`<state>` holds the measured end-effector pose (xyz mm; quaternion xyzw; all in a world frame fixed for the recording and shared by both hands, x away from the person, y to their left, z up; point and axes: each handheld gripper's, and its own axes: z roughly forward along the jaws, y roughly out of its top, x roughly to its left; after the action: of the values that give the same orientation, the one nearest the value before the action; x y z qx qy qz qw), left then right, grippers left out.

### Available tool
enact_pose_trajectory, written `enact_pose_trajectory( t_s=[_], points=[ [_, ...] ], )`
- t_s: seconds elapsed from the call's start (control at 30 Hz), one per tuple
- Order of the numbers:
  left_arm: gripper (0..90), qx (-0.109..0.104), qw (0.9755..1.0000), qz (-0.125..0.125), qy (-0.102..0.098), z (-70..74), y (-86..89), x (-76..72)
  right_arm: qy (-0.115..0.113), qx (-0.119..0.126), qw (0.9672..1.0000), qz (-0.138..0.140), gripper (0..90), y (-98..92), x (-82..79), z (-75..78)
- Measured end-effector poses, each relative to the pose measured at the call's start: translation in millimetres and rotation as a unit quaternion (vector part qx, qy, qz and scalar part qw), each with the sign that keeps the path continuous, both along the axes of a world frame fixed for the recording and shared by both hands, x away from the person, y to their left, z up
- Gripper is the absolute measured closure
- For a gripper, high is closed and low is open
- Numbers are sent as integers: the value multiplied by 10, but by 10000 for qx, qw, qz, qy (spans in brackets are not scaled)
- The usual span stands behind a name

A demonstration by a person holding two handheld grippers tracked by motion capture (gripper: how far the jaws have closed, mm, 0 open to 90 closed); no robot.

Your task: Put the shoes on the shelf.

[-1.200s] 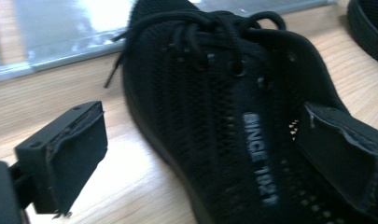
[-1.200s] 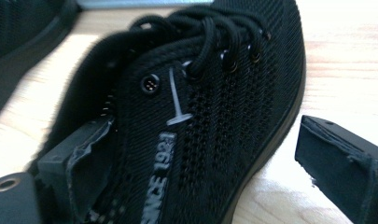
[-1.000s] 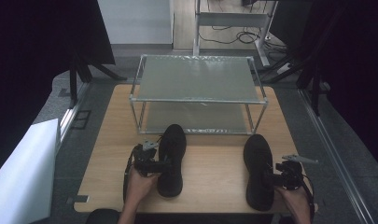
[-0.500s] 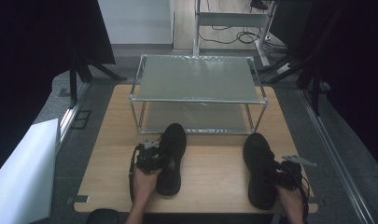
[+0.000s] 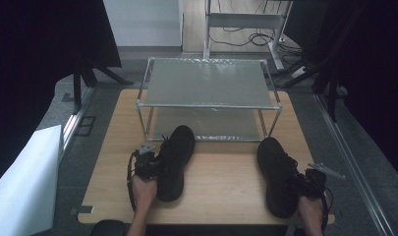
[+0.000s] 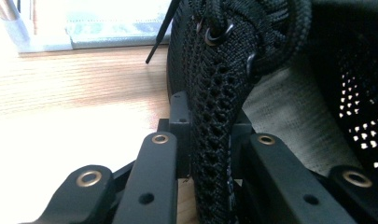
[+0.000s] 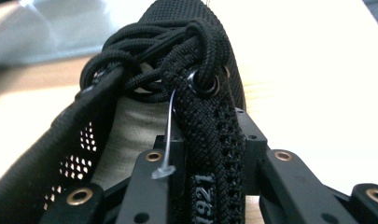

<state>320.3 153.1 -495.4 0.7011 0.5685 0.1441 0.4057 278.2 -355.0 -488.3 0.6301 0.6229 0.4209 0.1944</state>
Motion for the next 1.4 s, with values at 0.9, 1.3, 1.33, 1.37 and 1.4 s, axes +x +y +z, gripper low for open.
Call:
enact_pose_trajectory(
  t_s=[0.9, 1.3, 1.33, 1.37, 1.4],
  points=[
    [789, -1715, 9848, -204, -184, 163, 120, -182, -216, 2118, 9742, 752, 725, 189, 130, 156],
    [790, -2443, 9686, -320, -344, 284, -62, -346, -367, 2836, 9516, 1128, 727, 515, 205, 248],
    [789, -2466, 9679, -323, -357, 294, -72, -361, -372, 2898, 9495, 1144, 727, 538, 206, 260],
    [789, -2491, 9672, -335, -376, 302, -82, -371, -389, 2943, 9478, 1169, 727, 559, 209, 267],
    [790, -2491, 9672, -335, -376, 302, -82, -371, -389, 2943, 9478, 1169, 727, 559, 209, 267]
  ],
)
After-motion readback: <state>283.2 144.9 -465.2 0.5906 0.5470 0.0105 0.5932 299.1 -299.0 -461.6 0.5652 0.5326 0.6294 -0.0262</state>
